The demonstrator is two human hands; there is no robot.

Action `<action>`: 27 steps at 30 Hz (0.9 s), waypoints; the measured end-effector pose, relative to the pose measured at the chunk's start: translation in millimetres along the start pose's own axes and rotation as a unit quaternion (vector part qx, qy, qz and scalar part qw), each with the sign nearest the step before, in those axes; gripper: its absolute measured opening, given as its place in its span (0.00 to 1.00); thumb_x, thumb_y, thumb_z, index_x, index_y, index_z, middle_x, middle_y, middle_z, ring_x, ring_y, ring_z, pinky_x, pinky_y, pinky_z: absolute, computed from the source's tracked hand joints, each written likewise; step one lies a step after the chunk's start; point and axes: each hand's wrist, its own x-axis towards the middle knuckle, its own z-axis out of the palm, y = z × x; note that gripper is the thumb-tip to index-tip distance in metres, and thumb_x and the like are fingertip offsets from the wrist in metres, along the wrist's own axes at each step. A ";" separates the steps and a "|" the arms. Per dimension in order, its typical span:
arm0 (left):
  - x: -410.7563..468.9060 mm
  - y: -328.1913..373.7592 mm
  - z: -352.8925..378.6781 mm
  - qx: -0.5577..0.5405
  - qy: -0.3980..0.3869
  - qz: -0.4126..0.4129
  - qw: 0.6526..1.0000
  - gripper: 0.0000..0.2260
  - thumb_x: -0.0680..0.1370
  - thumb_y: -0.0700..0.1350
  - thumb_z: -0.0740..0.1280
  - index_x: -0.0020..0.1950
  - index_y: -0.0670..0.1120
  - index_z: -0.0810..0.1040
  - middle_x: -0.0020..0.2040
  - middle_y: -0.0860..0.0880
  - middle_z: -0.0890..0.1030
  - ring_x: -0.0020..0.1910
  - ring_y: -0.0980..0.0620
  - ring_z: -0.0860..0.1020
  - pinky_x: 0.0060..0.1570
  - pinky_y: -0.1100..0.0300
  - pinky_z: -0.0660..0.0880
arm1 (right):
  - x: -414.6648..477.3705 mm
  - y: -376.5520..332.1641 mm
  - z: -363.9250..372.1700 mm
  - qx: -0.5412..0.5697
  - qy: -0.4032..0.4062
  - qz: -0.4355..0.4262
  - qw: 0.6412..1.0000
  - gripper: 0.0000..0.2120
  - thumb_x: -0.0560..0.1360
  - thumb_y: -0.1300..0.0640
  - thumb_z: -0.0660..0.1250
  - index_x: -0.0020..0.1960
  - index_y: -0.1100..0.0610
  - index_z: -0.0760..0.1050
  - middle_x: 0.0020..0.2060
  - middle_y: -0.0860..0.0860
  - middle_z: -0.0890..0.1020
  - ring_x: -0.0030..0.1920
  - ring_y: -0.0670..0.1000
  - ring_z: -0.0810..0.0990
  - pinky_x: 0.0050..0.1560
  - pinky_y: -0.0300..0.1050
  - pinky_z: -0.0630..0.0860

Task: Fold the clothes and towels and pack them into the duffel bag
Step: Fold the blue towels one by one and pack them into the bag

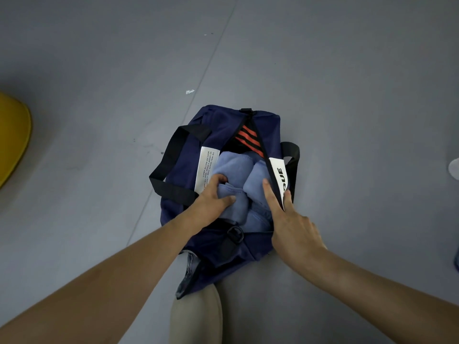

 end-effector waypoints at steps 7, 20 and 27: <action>5.8 -8.0 5.9 0.077 0.002 0.035 0.996 0.21 0.80 0.46 0.70 0.70 0.51 0.66 0.61 0.53 0.76 0.60 0.51 0.76 0.62 0.56 0.74 | 1.0 4.2 4.5 -0.004 0.022 -0.004 1.000 0.52 0.76 0.63 0.62 0.74 0.40 0.21 0.80 0.59 0.47 0.43 0.60 0.83 0.43 0.52 0.81; -18.3 -2.0 11.8 0.382 0.208 0.221 0.873 0.20 0.76 0.57 0.71 0.60 0.49 0.70 0.55 0.48 0.76 0.51 0.47 0.75 0.50 0.51 0.76 | 5.4 21.3 11.3 0.099 0.056 -0.019 0.993 0.44 0.79 0.53 0.60 0.77 0.41 0.27 0.80 0.56 0.52 0.41 0.59 0.80 0.40 0.48 0.76; -19.4 14.7 19.1 0.341 0.226 0.229 0.883 0.06 0.80 0.44 0.65 0.57 0.48 0.72 0.53 0.48 0.75 0.50 0.47 0.73 0.51 0.49 0.74 | 11.7 25.9 6.9 0.144 0.083 -0.026 0.986 0.44 0.78 0.50 0.59 0.75 0.39 0.26 0.75 0.53 0.61 0.42 0.59 0.79 0.42 0.52 0.76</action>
